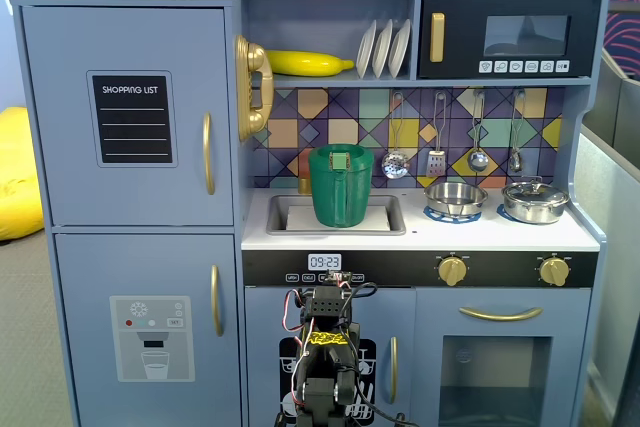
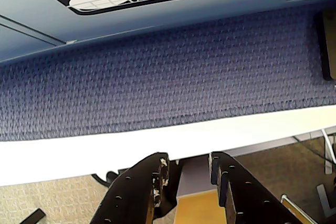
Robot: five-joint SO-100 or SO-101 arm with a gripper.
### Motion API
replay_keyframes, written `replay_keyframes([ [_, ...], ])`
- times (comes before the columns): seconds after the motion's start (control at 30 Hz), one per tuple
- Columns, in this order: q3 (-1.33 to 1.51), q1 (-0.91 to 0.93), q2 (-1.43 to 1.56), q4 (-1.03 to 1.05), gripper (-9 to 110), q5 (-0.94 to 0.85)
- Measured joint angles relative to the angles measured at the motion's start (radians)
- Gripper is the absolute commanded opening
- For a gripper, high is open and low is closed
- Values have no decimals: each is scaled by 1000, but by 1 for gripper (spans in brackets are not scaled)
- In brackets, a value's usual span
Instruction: Open the left cabinet door
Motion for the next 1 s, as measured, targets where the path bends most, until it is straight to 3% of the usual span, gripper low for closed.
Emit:
replay_keyframes([
  [0.4, 0, -3, 0, 2, 0, -29],
  [0.57, -11, -138, -11, -49, 0, 18],
  [0.73, -202, -347, -130, -333, 1, 46],
  [1.0, -732, -634, -413, -695, 7, -21],
])
